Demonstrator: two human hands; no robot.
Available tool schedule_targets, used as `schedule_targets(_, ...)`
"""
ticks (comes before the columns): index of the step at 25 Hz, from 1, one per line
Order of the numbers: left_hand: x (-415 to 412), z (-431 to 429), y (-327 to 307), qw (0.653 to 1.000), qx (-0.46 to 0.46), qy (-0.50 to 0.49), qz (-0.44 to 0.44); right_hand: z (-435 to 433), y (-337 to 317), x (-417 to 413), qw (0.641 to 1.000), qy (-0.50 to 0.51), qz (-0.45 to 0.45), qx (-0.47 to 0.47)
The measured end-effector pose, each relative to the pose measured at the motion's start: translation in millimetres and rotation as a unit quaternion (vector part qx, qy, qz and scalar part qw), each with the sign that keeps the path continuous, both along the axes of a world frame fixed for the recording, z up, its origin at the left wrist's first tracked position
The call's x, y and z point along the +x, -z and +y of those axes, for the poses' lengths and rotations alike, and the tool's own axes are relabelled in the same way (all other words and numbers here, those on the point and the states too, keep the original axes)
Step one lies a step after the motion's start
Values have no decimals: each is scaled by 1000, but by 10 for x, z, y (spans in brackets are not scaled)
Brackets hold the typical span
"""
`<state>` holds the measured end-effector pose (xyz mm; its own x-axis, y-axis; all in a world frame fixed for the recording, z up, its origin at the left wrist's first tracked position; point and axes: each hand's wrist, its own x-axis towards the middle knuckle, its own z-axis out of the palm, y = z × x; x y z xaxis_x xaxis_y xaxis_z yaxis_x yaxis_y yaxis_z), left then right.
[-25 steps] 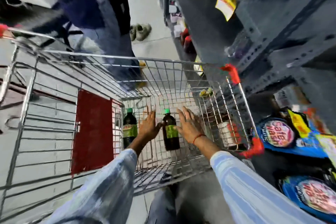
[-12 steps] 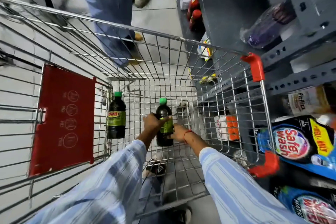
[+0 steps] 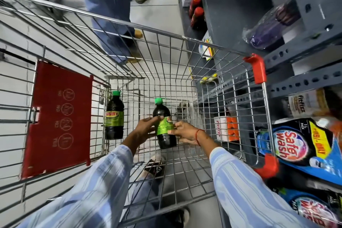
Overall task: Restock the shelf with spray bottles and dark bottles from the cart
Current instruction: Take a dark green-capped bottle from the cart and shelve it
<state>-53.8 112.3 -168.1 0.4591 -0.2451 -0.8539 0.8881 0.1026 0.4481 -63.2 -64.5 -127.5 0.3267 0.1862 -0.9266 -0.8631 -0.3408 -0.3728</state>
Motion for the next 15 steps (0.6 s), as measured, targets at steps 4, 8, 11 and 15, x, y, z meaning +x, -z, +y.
schedule_targets(4, 62, -35, -162, 997, -64, -24, 20, -34, -134, -17, 998, 4, 42, 51)
schedule_targets(8, 227, -183, -673, 990, -116, 61, -46, -75, -456, -116, 994, 87, -61, 15)
schedule_targets(11, 296, -354, -1122, 981, -117, 119, -102, -224, -831, -239, 976, 100, -176, -84)
schedule_targets(15, 301, -728, -1838, 961, -149, 162, -168, -488, -1499, -496, 920, 240, -293, -102)
